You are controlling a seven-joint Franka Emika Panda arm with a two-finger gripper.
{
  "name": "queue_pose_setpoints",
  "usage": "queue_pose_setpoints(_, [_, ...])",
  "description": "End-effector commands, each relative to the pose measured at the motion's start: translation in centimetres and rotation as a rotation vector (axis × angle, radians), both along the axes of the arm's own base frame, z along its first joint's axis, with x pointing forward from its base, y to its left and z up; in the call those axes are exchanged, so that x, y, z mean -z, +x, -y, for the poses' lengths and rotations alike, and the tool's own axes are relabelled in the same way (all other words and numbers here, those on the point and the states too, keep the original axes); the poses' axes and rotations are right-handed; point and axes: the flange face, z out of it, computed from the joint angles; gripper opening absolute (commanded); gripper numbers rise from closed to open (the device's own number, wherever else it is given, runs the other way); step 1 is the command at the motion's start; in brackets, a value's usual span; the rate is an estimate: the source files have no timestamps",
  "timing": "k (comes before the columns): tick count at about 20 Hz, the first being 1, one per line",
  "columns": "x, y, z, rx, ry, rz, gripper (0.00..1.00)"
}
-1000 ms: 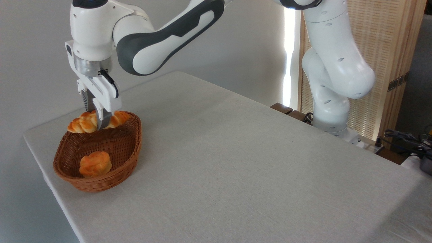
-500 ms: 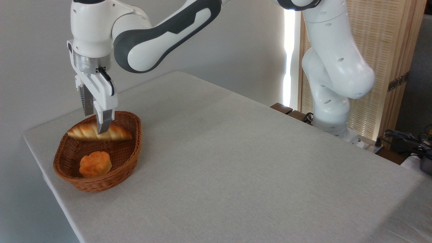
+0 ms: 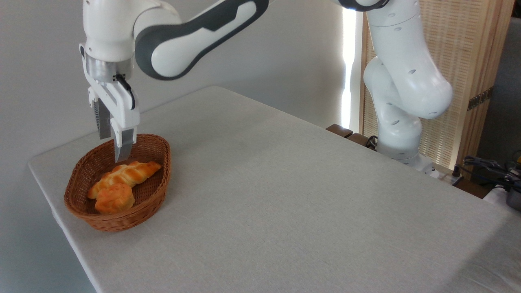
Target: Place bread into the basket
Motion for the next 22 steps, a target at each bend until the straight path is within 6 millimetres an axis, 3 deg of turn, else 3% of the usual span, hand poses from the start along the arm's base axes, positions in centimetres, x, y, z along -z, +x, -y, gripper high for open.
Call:
queue_pose_setpoints(1, [-5.5,-2.1,-6.3,-0.016,0.075,-0.055,1.0])
queue_pose_setpoints(3, [-7.0,-2.9,-10.0,0.036,0.156,-0.069,1.0])
queue_pose_setpoints(5, [-8.1,-3.7,-12.5,0.064,0.196,-0.09,1.0])
queue_pose_setpoints(9, [-10.3,-4.6,-19.2,-0.002,0.26,-0.115,1.0])
queue_pose_setpoints(11, [-10.6,-5.3,-21.5,0.01,0.269,-0.146,1.0])
queue_pose_setpoints(17, [-10.0,-5.9,-24.0,-0.022,0.271,-0.221,1.0])
queue_pose_setpoints(22, [-10.3,-6.1,-23.8,-0.009,0.271,-0.215,1.0])
